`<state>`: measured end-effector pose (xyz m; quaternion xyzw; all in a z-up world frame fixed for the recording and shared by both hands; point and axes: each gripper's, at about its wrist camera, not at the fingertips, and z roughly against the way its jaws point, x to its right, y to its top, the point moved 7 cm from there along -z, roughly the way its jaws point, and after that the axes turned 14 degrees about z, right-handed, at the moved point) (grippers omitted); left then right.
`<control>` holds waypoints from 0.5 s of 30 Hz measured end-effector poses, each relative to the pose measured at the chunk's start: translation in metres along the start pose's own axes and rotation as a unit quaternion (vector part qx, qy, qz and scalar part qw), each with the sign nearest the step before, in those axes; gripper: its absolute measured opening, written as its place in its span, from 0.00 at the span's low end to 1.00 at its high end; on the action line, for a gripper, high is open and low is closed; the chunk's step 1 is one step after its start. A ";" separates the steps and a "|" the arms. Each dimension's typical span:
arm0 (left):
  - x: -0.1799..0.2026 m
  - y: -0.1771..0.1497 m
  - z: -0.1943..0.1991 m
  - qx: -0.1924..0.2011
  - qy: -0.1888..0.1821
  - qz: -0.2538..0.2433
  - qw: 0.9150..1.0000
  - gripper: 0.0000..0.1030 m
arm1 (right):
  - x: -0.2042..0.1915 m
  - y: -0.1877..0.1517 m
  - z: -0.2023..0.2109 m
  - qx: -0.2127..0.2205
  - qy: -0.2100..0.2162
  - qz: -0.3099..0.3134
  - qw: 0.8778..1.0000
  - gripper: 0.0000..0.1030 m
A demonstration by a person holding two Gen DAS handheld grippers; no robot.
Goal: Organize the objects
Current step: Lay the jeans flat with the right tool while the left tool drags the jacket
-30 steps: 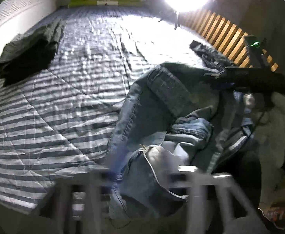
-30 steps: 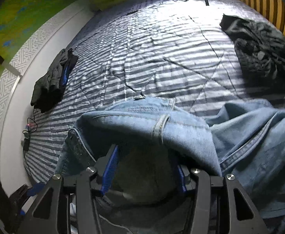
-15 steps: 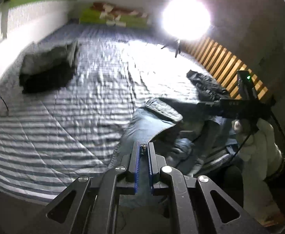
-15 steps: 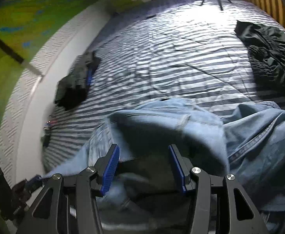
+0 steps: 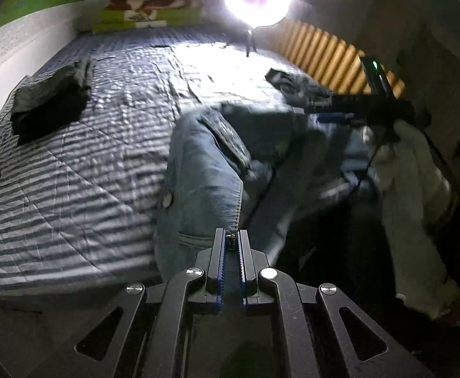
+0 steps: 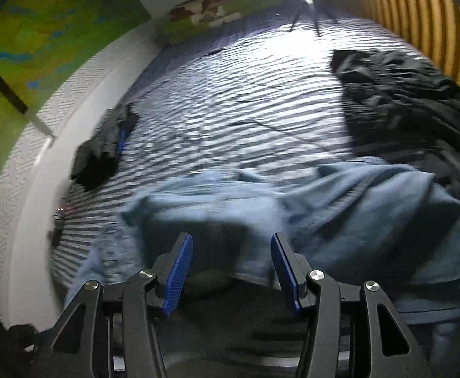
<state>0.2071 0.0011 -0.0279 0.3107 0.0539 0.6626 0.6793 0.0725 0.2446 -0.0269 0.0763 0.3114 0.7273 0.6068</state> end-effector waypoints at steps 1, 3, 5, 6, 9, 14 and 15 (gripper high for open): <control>-0.001 -0.002 -0.002 0.000 0.000 0.003 1.000 0.07 | 0.006 -0.003 -0.001 -0.005 -0.005 0.000 1.000 0.47; -0.002 -0.003 0.000 0.006 0.001 0.011 1.000 0.07 | 0.014 -0.010 -0.005 -0.013 0.000 -0.012 1.000 0.47; -0.005 0.003 0.005 0.015 0.002 0.023 1.000 0.07 | 0.015 -0.014 -0.004 -0.008 0.018 -0.022 1.000 0.47; -0.009 0.007 0.009 0.019 0.001 0.031 0.999 0.07 | 0.012 -0.015 -0.002 -0.003 0.027 -0.015 1.000 0.47; -0.018 0.018 0.016 0.027 0.010 0.036 0.999 0.07 | -0.010 -0.022 0.005 -0.002 0.012 0.064 0.998 0.47; -0.025 0.030 0.020 0.024 0.007 0.050 0.998 0.07 | -0.030 -0.036 -0.010 -0.038 -0.088 0.210 0.973 0.46; -0.025 0.031 0.019 0.023 0.007 0.051 0.998 0.07 | -0.031 -0.036 -0.014 -0.040 -0.109 0.226 0.967 0.46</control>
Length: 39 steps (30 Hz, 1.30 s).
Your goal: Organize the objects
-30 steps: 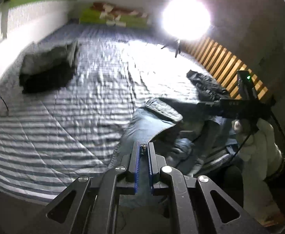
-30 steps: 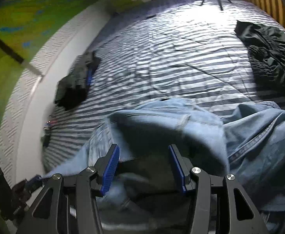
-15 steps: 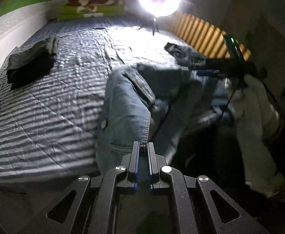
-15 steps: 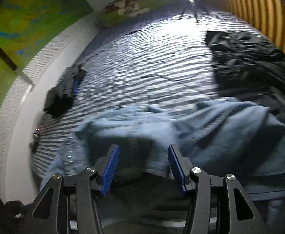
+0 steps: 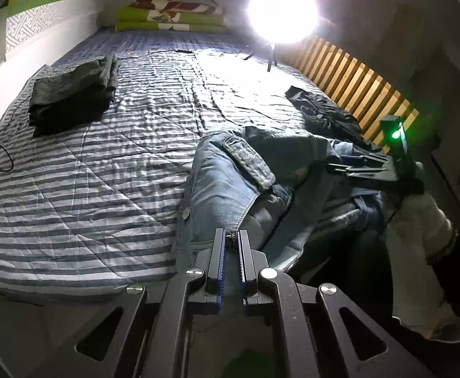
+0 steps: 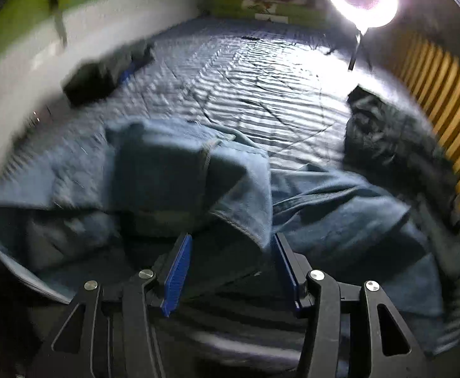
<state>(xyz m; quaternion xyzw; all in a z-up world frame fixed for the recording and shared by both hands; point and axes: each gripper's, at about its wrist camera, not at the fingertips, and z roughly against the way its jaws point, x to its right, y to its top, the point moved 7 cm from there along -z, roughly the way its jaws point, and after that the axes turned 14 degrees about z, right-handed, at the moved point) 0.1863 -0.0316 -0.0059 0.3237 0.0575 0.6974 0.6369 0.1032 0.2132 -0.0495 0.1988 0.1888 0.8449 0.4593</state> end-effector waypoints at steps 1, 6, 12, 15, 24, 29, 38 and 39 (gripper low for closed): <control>0.000 0.001 -0.001 -0.002 0.001 0.000 1.000 0.07 | 0.000 0.003 -0.004 -0.001 -0.023 0.016 1.000 0.46; 0.009 0.003 0.002 0.002 0.006 -0.010 1.000 0.07 | -0.001 0.032 -0.008 0.033 -0.101 0.088 0.990 0.08; 0.043 -0.011 0.014 0.000 -0.016 -0.049 0.999 0.07 | 0.058 0.040 0.024 0.098 0.067 -0.130 0.984 0.08; 0.074 -0.036 -0.006 -0.039 -0.055 -0.076 0.995 0.07 | 0.108 0.020 0.015 0.104 0.135 -0.265 0.949 0.08; 0.113 -0.103 -0.062 -0.084 -0.015 -0.193 0.977 0.47 | 0.145 -0.007 -0.041 0.055 0.171 -0.387 0.905 0.08; 0.100 -0.137 -0.073 -0.064 0.054 -0.263 0.961 0.70 | 0.142 0.002 -0.044 0.042 0.167 -0.363 0.916 0.08; 0.113 -0.153 -0.122 0.008 0.119 -0.346 0.930 0.70 | 0.132 0.062 -0.011 0.080 0.175 -0.321 0.927 0.08; 0.113 -0.151 -0.127 0.012 0.119 -0.343 0.932 0.63 | 0.130 0.071 -0.007 0.084 0.175 -0.316 0.929 0.08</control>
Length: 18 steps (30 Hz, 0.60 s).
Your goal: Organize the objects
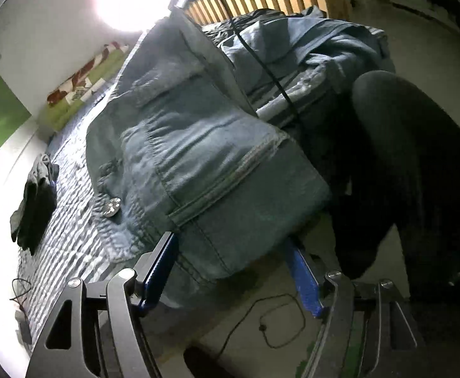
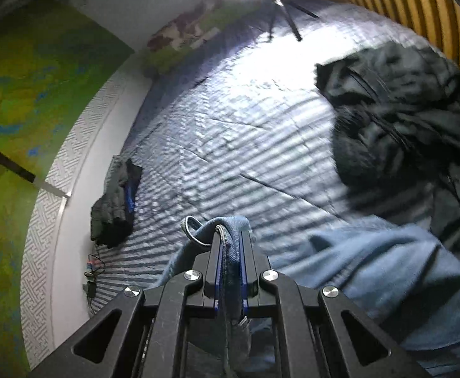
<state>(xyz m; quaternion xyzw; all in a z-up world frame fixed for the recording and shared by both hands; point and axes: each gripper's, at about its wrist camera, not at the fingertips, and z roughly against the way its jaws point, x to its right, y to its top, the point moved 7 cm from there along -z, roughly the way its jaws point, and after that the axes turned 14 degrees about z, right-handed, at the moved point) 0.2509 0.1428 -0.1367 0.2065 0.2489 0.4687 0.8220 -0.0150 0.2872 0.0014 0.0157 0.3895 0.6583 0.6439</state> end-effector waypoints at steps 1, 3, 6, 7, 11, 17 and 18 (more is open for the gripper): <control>-0.002 0.002 -0.003 0.002 -0.002 0.007 1.000 0.54 | -0.010 0.006 0.001 0.003 0.002 0.008 1.000 0.08; -0.015 0.008 -0.003 -0.008 -0.034 0.055 0.998 0.18 | -0.031 0.020 0.001 0.007 0.001 0.029 1.000 0.08; -0.043 0.020 0.013 0.010 -0.066 0.127 0.990 0.14 | -0.068 0.040 -0.010 0.006 -0.002 0.064 0.998 0.08; -0.056 0.022 0.021 0.017 -0.077 0.154 0.985 0.14 | -0.078 0.045 -0.014 0.007 -0.003 0.074 0.997 0.08; -0.129 0.016 0.057 0.056 -0.094 0.282 0.953 0.13 | -0.134 0.064 -0.048 -0.001 0.002 0.116 0.993 0.08; -0.253 -0.054 0.058 0.046 -0.037 0.488 0.871 0.12 | -0.237 0.084 -0.141 -0.026 0.011 0.199 0.980 0.14; -0.266 -0.070 0.050 0.028 -0.025 0.507 0.861 0.12 | -0.251 0.081 -0.160 -0.050 0.008 0.218 0.975 0.24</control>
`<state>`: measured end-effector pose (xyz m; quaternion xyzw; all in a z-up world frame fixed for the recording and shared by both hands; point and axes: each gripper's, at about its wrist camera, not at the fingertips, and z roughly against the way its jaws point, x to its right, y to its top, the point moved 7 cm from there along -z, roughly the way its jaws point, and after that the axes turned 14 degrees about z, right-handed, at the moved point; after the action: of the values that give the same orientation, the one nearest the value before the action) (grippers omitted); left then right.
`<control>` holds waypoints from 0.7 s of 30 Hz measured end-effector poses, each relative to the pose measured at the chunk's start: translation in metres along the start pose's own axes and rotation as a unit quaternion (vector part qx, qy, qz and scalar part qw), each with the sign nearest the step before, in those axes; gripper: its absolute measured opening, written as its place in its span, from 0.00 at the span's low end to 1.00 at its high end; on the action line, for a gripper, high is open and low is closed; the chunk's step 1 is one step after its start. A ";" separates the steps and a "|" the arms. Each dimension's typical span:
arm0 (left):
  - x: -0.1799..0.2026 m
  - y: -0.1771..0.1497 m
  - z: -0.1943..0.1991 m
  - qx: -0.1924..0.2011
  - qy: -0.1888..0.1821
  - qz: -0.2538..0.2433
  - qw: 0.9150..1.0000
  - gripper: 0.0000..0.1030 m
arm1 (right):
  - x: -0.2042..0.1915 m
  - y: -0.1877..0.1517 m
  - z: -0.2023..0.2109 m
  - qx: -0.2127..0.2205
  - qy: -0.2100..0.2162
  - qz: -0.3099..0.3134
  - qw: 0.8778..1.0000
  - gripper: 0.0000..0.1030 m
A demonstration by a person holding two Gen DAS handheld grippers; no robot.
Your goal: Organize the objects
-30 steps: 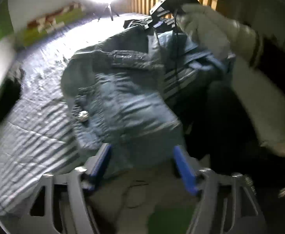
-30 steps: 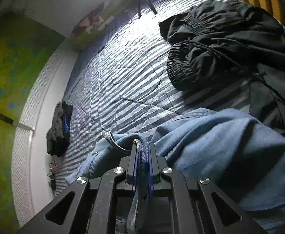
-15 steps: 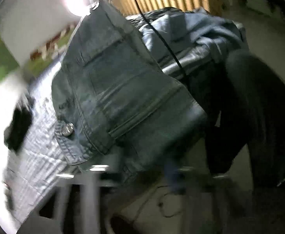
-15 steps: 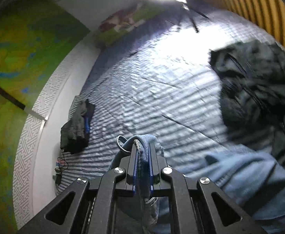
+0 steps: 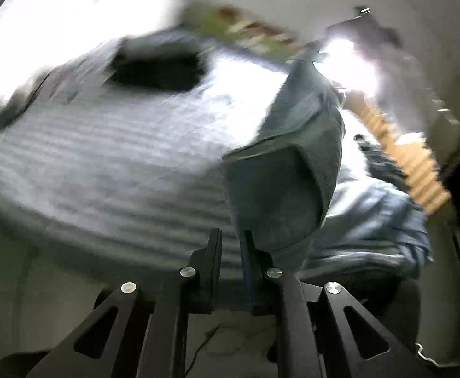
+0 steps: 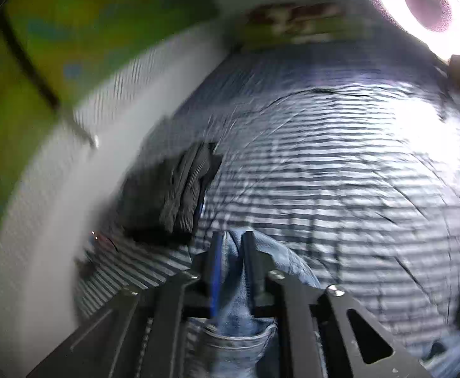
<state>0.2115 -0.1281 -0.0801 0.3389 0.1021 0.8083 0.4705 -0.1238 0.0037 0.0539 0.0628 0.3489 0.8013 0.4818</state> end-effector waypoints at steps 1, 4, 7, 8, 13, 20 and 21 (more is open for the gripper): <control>-0.014 0.002 -0.003 -0.002 0.013 0.012 1.000 0.13 | -0.014 0.003 -0.023 -0.031 0.012 0.017 0.999 0.25; -0.041 0.007 -0.010 -0.003 0.038 0.028 0.999 0.27 | -0.031 0.008 -0.044 -0.040 0.010 0.051 0.998 0.26; -0.054 0.007 -0.018 -0.018 0.016 0.062 0.998 0.73 | -0.032 -0.001 -0.062 -0.062 0.038 0.075 0.994 0.51; -0.053 0.006 -0.024 -0.027 0.009 0.066 0.997 0.74 | -0.028 -0.004 -0.066 -0.067 0.033 0.078 0.994 0.55; -0.056 -0.005 -0.058 -0.081 -0.031 0.121 0.989 0.74 | 0.000 -0.032 -0.109 -0.112 0.009 0.085 0.990 0.55; -0.035 -0.005 -0.071 -0.070 -0.029 0.107 0.991 0.82 | 0.018 -0.048 -0.172 -0.153 -0.007 0.078 0.985 0.57; -0.033 -0.005 -0.071 -0.069 -0.026 0.106 0.992 0.80 | 0.017 -0.051 -0.178 -0.159 -0.010 0.082 0.984 0.57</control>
<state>0.1800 -0.1419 -0.1505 0.3356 -0.0031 0.8494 0.4073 -0.1732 -0.0567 -0.1149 0.0222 0.2061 0.8825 0.4221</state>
